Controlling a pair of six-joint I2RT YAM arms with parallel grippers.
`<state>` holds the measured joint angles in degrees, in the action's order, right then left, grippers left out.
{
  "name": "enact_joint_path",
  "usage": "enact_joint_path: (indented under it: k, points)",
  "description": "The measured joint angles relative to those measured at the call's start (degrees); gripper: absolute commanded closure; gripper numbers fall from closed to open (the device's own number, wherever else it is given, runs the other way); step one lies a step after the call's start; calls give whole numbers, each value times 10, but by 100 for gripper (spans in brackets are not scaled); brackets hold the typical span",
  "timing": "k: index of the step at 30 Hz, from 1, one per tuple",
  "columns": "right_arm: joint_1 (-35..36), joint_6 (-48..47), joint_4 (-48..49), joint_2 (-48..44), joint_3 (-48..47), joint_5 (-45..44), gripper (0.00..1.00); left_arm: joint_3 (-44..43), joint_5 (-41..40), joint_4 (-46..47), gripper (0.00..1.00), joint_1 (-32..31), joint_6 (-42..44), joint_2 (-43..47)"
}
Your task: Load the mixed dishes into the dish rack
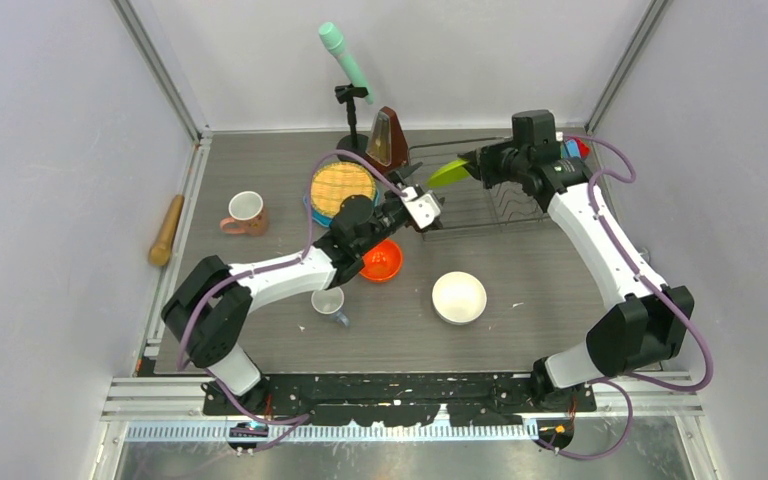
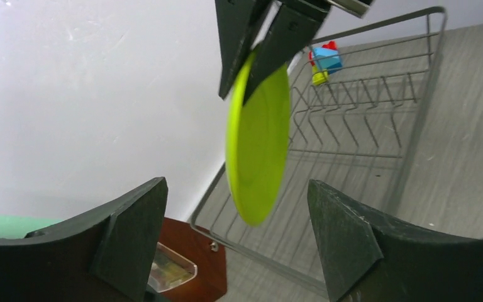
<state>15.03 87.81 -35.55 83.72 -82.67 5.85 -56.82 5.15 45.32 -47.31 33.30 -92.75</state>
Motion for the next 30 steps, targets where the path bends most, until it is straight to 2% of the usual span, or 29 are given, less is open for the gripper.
enact_joint_path:
  k: [3, 9, 14, 20, 30]
  points:
    - [-20, -12, 33, 0, 8, -8, 100, 13, 5, -12, 12, -1, -42, 14]
    - [-76, -32, 168, 10, 50, 10, 100, 14, -1, -63, 13, -1, -139, 71]
    - [-136, -45, 247, 57, 52, 28, 100, 9, -62, -135, 11, -2, -244, 112]
    - [-174, -67, 255, 118, 40, 30, 100, -24, -156, -301, 7, -2, -361, 136]
    - [-181, -89, 239, 166, 25, 24, 100, -33, -211, -476, 5, 36, -440, 172]
